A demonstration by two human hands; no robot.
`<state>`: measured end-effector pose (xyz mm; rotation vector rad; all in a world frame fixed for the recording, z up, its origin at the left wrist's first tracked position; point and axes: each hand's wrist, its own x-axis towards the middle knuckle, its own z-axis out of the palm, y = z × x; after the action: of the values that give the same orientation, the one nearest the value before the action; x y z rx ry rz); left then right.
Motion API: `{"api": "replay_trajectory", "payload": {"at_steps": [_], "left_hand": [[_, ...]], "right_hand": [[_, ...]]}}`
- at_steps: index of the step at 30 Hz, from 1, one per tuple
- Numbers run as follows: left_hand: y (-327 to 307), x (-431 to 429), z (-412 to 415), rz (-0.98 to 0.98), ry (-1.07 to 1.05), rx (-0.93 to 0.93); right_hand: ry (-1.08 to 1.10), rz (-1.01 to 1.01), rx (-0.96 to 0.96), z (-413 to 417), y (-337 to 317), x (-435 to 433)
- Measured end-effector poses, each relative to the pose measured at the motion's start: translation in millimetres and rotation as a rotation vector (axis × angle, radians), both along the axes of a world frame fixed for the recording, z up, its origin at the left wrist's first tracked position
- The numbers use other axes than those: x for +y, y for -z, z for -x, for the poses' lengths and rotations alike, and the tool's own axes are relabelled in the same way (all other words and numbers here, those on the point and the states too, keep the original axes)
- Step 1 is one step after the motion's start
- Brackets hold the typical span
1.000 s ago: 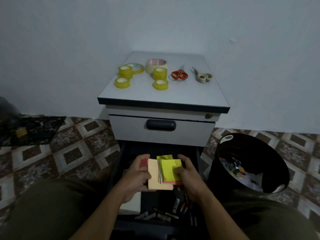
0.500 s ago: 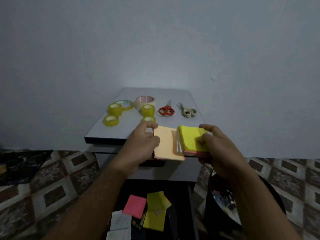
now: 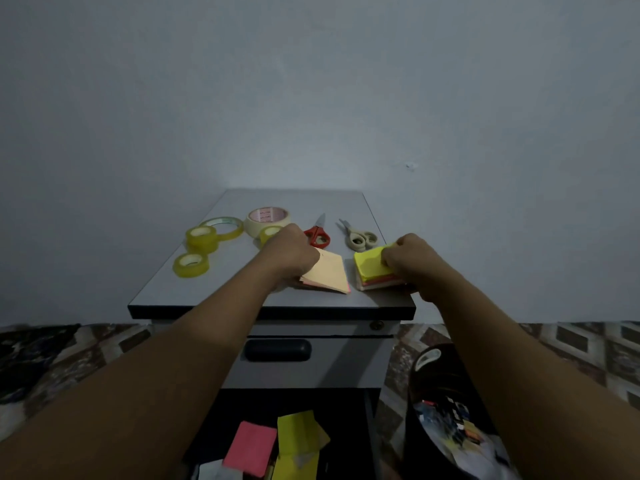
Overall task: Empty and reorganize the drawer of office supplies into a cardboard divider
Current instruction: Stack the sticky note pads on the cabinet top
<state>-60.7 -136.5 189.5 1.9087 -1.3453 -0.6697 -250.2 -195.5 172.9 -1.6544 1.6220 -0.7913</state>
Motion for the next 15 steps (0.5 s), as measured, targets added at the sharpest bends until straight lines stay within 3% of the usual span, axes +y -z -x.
{"api": "replay_trajectory", "payload": {"at_steps": [3,6,15], "left_hand": [[-6,3,-1,-0.030,0.030,-0.244],[-9,7,3,-0.065,0.065,-0.336],[-8,15,4,-0.054,0.046,-0.237]], "right_hand": [[0.035,0.068,0.054,-6,3,4],[0.028,0.111,0.129,-13,3,10],[0.067,0.138,0.223,-14,2,13]]}}
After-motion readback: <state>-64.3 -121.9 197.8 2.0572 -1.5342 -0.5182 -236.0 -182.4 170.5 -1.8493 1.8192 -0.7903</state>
